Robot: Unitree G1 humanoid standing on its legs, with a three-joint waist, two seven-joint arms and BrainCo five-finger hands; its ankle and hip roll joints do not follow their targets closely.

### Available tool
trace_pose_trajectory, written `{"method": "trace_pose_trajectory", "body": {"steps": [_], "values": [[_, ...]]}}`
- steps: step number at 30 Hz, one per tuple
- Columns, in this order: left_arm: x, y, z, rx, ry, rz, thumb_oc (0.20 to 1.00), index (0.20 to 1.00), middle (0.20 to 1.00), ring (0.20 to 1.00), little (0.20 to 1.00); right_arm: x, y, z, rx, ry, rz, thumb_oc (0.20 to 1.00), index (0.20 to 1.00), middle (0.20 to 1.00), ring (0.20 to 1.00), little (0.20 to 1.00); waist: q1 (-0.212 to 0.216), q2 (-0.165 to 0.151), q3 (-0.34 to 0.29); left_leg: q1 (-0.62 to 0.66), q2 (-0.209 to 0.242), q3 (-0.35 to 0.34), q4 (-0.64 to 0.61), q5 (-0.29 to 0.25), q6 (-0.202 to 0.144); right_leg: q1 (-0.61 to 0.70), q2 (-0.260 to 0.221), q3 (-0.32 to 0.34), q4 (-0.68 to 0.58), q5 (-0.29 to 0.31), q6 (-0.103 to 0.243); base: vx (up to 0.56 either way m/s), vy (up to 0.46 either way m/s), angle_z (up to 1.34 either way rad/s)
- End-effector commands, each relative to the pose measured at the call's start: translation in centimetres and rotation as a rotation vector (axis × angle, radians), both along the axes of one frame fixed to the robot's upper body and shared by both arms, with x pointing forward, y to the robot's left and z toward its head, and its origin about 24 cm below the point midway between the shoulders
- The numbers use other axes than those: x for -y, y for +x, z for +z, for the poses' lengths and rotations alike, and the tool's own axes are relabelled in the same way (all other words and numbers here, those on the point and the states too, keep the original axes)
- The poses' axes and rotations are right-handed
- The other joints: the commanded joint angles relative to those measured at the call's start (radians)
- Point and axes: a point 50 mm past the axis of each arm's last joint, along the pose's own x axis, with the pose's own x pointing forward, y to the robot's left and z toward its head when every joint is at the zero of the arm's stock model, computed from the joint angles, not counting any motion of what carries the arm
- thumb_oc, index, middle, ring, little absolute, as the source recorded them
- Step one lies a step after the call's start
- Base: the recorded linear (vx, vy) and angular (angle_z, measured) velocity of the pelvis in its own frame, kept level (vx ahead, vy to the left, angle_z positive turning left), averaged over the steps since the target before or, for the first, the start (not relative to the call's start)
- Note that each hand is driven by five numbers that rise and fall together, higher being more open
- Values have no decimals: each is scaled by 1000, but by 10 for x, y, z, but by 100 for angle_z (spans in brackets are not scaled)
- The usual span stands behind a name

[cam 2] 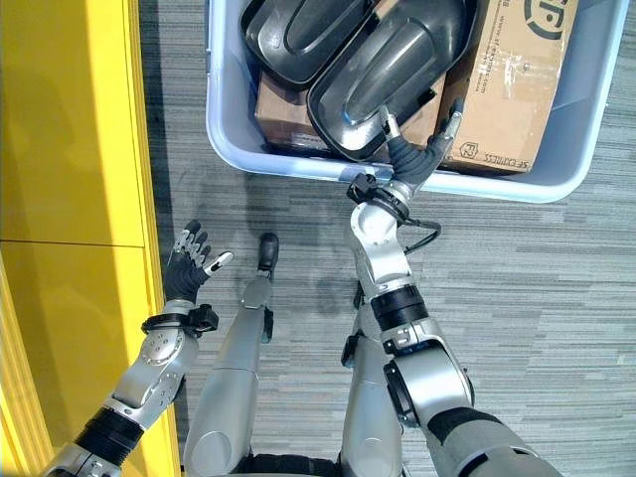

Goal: Move parts from the plastic box to the shelf.

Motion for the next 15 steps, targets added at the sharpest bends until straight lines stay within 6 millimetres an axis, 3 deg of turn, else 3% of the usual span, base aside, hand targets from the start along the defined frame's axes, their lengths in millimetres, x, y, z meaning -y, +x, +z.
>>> {"method": "trace_pose_trajectory", "body": {"steps": [1, 15], "values": [[3, -16, 10, 72, -7, -38, 1000, 1000, 1000, 1000, 1000, 20, -1, 19, 75, -14, -58, 1000, 1000, 1000, 1000, 1000, 10, 33, -21, 8, -2, 34, 24, -78, 16, 43, -38, 28, 139, -136, 31, 0, 0, 0], [7, -14, 11, 84, -8, -67, 1000, 1000, 1000, 1000, 1000, 33, 24, 17, -77, -95, -91, 1000, 1000, 1000, 1000, 1000, 30, 43, -21, -7, -6, 30, 31, -79, 17, 30, -36, 27, 147, -136, 32, 0, 0, 0]]}}
